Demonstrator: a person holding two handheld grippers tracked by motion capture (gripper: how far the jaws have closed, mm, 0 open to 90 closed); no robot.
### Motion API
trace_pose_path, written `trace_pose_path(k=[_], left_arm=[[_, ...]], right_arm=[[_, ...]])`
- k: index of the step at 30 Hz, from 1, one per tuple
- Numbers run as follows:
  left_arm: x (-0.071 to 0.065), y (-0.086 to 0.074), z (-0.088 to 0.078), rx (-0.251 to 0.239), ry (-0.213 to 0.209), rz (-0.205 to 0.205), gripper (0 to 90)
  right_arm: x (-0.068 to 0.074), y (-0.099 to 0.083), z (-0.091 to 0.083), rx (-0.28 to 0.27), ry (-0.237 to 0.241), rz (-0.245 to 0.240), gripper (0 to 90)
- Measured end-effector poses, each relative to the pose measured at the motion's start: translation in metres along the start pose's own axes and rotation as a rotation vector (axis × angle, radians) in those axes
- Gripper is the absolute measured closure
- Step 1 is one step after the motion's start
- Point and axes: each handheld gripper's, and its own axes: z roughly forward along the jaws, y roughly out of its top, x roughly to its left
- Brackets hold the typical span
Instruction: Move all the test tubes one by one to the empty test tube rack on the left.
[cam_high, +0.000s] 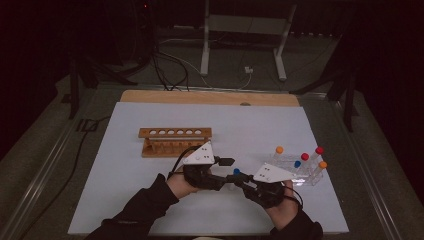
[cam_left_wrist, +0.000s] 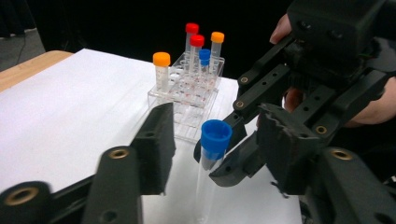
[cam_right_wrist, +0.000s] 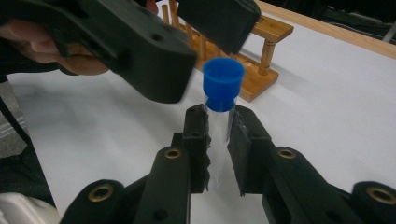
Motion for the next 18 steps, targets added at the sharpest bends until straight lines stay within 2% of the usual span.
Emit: trace_pose_path(k=[4,5,7,16,18], left_arm=[[-0.0014,0.0007,0.0036,0.021,0.007,0.015,54.2],[-0.0019,0.0013,0.0059,0.042,0.016,0.028,55.8],[-0.0023,0.0014,0.0069,0.047,0.021,0.031,57.2],[-0.0013,0.0034,0.0094,0.072,0.011,0.037,75.4],[-0.002,0.0039,0.0097,0.072,0.016,0.045,76.1]], right_arm=[[0.0003,0.0001,0.0,-0.001,0.001,0.0,77.1],[0.0006,0.0003,-0.0004,-0.002,0.0,0.002,77.1],[0.0007,0.0003,-0.0005,-0.002,0.001,0.002,77.1],[0.0,0.0001,-0.0001,-0.004,0.002,0.003,77.1],[-0.0002,0.0001,-0.0003,-0.005,0.002,0.006,77.1]])
